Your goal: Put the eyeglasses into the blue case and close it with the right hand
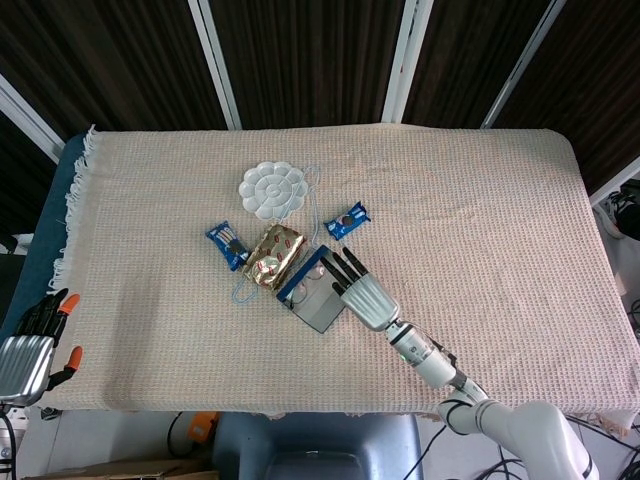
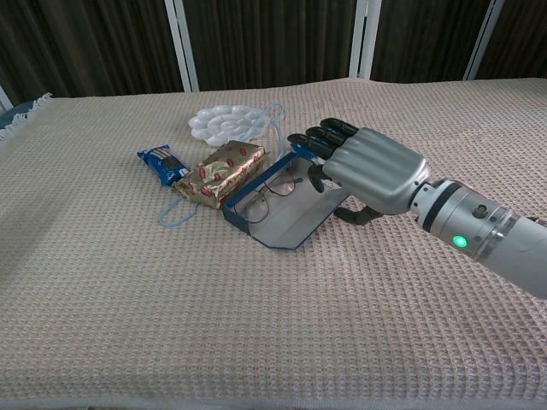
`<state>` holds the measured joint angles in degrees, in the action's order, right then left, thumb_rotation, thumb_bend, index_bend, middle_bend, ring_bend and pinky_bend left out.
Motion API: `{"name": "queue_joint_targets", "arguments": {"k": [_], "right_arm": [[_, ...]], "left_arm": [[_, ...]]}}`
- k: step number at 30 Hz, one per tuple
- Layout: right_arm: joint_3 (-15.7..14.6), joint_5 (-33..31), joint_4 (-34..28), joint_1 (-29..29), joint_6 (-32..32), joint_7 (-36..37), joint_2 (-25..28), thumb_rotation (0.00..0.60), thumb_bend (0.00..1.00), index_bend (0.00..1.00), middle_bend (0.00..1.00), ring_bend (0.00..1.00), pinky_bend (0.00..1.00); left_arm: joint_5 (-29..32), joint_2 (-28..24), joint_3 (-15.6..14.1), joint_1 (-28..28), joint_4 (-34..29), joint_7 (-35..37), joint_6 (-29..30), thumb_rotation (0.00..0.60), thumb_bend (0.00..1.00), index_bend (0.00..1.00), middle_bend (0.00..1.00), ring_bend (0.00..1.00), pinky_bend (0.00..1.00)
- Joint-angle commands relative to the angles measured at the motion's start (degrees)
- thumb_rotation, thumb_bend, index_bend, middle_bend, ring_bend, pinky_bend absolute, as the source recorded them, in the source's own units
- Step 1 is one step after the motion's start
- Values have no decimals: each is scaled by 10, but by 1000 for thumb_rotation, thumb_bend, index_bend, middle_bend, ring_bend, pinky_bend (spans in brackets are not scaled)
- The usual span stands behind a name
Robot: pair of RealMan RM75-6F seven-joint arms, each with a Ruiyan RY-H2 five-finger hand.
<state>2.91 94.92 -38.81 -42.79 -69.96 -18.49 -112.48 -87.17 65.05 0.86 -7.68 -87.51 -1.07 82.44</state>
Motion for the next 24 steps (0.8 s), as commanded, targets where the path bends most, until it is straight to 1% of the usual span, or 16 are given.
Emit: {"name": "queue_joint_targets", "arguments": {"k": [1,9,15,20,24], "right_arm": [[4,-2,9,-5,-2,6,-8,600,495,587,117,0,0],[12,-8,44,-22,10,8,-37,600,497,632,141,0,0],[8,-10,60,-28,22,10,-48,600,505,684,162,0,0],[4,-10,65,-28,21,12,-50,600,582,713,179,0,0],[0,-7,65,-27,16,15,-47,600,600,741,193,0,0]], "left_arm": [[-1,0,0,0,0,0,0,600,412,0,0,0,142],[0,-1,0,-1,0,3,-2,600,413,0,0,0,142],[1,-2,1,0,1,6,-1,600,413,0,0,0,143],[-1,-3,0,0,2,10,-2,600,412,0,0,0,142],[-2,-3,0,-1,2,11,-2,600,413,0,0,0,143]]}}
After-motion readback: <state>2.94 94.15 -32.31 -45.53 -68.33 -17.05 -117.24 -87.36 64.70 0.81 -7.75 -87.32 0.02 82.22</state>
